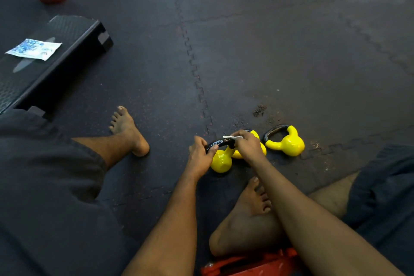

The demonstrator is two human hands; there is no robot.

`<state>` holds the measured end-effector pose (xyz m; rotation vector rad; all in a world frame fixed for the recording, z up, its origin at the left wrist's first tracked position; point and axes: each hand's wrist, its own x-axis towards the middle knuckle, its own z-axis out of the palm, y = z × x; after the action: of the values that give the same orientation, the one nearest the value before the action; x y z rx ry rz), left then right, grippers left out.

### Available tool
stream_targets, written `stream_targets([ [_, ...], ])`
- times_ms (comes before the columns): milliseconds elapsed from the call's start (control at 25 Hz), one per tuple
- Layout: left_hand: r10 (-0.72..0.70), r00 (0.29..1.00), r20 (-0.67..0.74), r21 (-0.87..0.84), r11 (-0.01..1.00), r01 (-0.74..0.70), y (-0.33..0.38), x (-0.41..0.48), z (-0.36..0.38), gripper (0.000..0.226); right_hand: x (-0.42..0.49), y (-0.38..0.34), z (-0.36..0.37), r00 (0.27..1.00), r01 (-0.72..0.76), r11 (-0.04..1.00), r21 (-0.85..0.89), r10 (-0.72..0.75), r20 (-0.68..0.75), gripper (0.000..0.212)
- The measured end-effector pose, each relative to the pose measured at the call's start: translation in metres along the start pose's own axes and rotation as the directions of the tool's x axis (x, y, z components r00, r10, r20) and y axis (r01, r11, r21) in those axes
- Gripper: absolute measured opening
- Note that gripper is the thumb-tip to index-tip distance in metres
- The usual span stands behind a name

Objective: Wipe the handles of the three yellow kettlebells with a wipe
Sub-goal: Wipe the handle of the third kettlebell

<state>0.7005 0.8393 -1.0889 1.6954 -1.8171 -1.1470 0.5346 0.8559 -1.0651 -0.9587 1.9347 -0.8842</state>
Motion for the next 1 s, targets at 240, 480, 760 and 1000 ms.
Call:
stream_targets([
  [240, 0.108, 0.993, 0.037, -0.065, 0.992, -0.106, -0.006, 0.011, 0.002, 0.023, -0.011, -0.004, -0.005, 0.949, 0.051, 0.971, -0.235, 0.026, 0.313, 0.011],
  [480, 0.113, 0.986, 0.125, -0.190, 0.978, -0.088, -0.001, 0.007, 0.009, 0.019, -0.008, -0.010, -0.036, 0.886, 0.026, 0.977, -0.213, 0.076, 0.457, 0.015],
  [760, 0.064, 0.986, 0.156, -0.194, 0.980, -0.033, 0.000, 0.007, 0.009, 0.018, -0.012, -0.002, -0.051, 0.936, 0.019, 0.977, -0.213, 0.058, 0.348, 0.022],
  [1000, 0.078, 0.987, 0.137, -0.182, 0.982, -0.052, -0.004, 0.014, 0.011, 0.018, -0.017, 0.002, -0.036, 0.975, 0.092, 0.992, -0.088, -0.072, 0.210, 0.011],
])
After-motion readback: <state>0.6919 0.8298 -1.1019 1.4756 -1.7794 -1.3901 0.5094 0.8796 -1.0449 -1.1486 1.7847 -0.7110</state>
